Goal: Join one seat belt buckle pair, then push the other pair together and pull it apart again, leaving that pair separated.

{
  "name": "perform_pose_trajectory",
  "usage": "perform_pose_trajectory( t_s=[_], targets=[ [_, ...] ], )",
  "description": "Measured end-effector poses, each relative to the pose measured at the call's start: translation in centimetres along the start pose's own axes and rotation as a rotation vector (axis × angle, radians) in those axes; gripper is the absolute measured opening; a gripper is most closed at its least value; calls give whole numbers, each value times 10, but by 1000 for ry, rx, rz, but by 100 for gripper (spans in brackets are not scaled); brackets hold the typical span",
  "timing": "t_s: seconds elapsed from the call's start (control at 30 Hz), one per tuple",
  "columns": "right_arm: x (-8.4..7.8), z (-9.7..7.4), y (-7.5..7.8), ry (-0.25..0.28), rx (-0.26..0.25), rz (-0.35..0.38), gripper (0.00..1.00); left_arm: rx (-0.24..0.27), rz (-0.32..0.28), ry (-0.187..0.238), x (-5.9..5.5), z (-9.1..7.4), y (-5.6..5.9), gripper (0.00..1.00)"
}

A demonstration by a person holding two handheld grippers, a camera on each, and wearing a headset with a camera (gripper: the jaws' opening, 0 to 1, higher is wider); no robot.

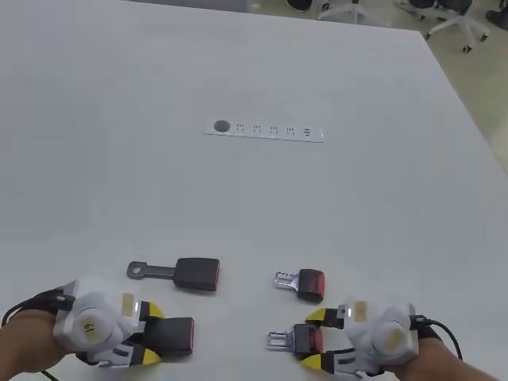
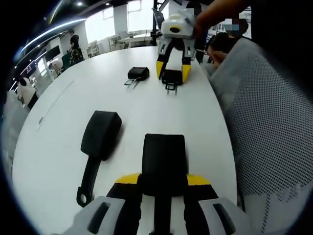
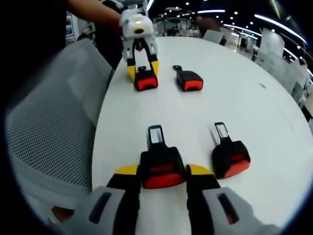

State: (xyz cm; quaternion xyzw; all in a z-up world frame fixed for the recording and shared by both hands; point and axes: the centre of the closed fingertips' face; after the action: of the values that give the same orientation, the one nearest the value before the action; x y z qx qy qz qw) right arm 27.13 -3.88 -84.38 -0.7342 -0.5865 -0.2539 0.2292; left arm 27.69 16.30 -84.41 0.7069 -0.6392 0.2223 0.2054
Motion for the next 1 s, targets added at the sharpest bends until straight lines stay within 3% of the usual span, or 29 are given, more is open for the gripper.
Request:
perform_pose_trajectory(
  t_s=[0.43,1.0],
  targets=[
    [23,18,-4,60,-3,16,36,-9,6,-2,1,0,0,34],
    [55,46,-13,102,23,12,36,-21,18,-12,1,0,0,34]
  ],
)
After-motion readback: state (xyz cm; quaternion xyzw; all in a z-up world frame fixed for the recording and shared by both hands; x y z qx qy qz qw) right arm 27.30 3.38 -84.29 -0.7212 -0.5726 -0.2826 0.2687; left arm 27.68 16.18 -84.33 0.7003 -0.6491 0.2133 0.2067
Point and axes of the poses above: the centre of the closed fingertips' face, and the gripper's own axes: z roughly forward along the fingers, y roughly to its right, x roughly out of its top, and after that the axes turned 1 degree about x, right-handed
